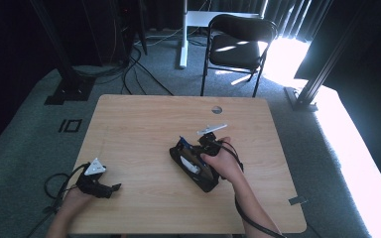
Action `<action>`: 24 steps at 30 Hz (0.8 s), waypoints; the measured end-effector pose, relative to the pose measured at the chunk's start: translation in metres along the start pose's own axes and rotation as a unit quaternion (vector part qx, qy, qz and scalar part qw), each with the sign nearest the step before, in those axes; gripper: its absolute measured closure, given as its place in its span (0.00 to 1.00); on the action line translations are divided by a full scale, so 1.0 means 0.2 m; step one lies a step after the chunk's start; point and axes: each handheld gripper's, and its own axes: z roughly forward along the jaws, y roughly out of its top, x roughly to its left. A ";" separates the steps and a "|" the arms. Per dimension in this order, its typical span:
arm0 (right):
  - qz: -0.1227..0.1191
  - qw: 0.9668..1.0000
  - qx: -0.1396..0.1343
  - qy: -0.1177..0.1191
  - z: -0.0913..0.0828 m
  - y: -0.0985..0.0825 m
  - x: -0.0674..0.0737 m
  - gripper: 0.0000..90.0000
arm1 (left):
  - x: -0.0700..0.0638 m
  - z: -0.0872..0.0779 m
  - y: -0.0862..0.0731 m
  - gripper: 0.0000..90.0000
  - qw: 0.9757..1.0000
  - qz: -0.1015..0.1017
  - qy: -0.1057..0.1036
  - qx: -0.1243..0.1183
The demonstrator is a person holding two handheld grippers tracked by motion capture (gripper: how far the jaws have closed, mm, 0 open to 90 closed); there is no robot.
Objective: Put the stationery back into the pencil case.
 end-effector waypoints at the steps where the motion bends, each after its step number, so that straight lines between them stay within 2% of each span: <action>1: -0.002 1.000 0.004 0.000 0.01 0.00 0.01 0.88 | 0.00 0.00 0.00 0.02 1.000 0.000 0.000 0.000; 5: -0.016 0.999 0.033 -0.009 0.06 -0.02 0.04 0.88 | 0.00 0.00 0.00 0.02 1.000 0.000 0.000 0.000; 7: -0.022 0.999 0.046 -0.021 0.09 -0.03 0.04 0.88 | 0.00 0.00 0.00 0.02 1.000 0.000 0.000 0.000; 13: -0.027 0.996 0.075 -0.032 0.14 -0.06 0.04 0.88 | 0.00 0.00 0.00 0.02 1.000 0.000 0.000 0.000; 20: -0.035 0.994 0.091 -0.038 0.19 -0.07 0.05 0.88 | 0.00 0.00 0.00 0.02 1.000 0.000 0.000 0.000; 24: -0.027 0.995 0.085 -0.036 0.20 -0.07 0.04 0.84 | 0.00 0.00 0.00 0.02 1.000 0.000 0.000 0.000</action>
